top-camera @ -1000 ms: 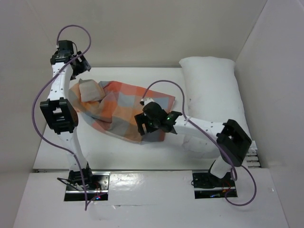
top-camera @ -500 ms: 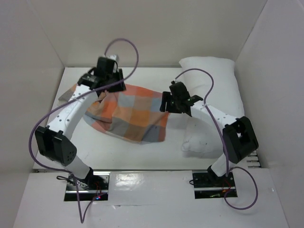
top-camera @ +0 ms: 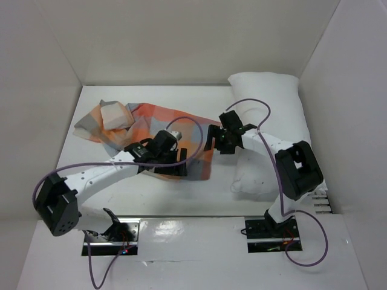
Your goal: Put the pillow into the pillowcase
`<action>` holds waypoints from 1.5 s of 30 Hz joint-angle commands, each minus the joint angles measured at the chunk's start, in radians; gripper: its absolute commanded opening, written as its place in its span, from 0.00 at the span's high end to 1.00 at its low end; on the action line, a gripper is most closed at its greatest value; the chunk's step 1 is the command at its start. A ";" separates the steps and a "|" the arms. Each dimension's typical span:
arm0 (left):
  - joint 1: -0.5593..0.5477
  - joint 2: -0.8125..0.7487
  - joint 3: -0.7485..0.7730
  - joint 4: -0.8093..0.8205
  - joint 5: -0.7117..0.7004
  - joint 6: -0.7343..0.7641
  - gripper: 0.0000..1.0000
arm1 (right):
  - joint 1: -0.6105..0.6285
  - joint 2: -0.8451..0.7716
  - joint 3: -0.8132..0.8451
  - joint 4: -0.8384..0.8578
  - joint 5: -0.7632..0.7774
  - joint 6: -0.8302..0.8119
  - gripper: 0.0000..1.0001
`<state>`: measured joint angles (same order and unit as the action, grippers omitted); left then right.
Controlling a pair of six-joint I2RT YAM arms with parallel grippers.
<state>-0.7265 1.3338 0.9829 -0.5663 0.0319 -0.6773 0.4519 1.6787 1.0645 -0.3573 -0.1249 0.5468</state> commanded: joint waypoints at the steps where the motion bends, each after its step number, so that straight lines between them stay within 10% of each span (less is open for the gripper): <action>1: -0.065 0.080 0.023 0.094 -0.030 -0.033 0.16 | -0.038 -0.042 -0.026 0.023 -0.021 0.018 0.15; 12: -0.054 0.289 0.146 0.078 -0.274 -0.047 0.40 | -0.078 -0.128 -0.046 -0.034 -0.039 -0.010 0.15; 16: -0.007 0.332 0.200 0.042 -0.297 -0.024 0.97 | -0.097 -0.149 -0.066 -0.034 -0.050 -0.010 0.15; 23: 0.082 0.289 0.250 0.014 -0.140 0.102 1.00 | -0.107 -0.148 -0.066 -0.034 -0.097 -0.030 0.06; 25: 0.082 0.263 0.261 0.014 -0.020 0.140 0.75 | -0.107 -0.139 -0.066 -0.045 -0.111 -0.030 0.05; 26: 0.073 0.263 0.261 0.014 0.011 0.156 0.28 | -0.107 -0.128 -0.078 -0.036 -0.111 -0.030 0.05; 27: 0.055 0.263 0.246 0.026 0.029 0.156 0.14 | -0.107 -0.128 -0.078 -0.017 -0.125 -0.030 0.05; 30: 0.019 0.272 0.211 0.026 0.013 0.168 0.02 | -0.098 -0.119 -0.104 0.003 -0.145 -0.019 0.07; 37: 0.010 0.350 0.158 0.062 -0.009 0.145 0.29 | -0.058 -0.128 -0.150 0.032 -0.163 0.010 0.11; 40: 0.010 0.383 0.149 0.062 -0.056 0.136 0.55 | -0.048 -0.119 -0.159 0.044 -0.163 0.021 0.13; 42: 0.019 0.392 0.181 0.030 -0.114 0.116 0.95 | -0.039 -0.119 -0.169 0.054 -0.163 0.030 0.13; 45: 0.053 0.362 0.218 -0.006 -0.173 0.116 1.00 | -0.039 -0.119 -0.178 0.063 -0.163 0.030 0.13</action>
<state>-0.7048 1.7306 1.1431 -0.5449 -0.0559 -0.5545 0.4057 1.5581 0.9047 -0.3416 -0.2787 0.5613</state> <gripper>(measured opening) 0.021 0.869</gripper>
